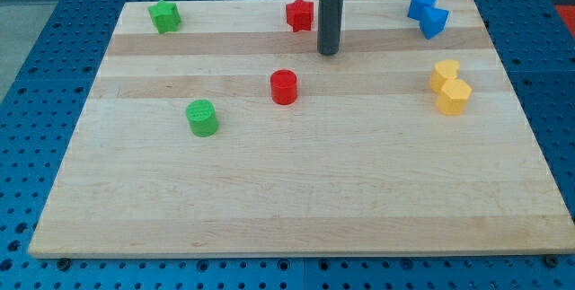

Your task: Move red circle to center left side of the board

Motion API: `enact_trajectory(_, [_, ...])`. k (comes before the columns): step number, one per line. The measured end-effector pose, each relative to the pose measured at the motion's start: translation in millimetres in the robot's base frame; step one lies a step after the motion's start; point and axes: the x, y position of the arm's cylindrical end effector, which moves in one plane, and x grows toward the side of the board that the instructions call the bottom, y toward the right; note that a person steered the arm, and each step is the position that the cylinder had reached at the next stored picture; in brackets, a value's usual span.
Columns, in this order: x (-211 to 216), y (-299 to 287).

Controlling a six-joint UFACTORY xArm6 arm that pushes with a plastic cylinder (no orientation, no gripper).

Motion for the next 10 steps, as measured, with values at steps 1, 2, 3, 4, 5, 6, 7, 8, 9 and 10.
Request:
enact_trajectory(1, [29,0])
enact_trajectory(2, [63,-1])
enact_trajectory(3, [72,-13])
enact_trajectory(4, [72,-41])
enact_trajectory(5, [72,-74])
enact_trajectory(6, [72,-107])
enact_trajectory(7, [72,-140])
enact_trajectory(8, [72,-170])
enact_trajectory(9, [70,-187])
enact_trajectory(10, [57,-192])
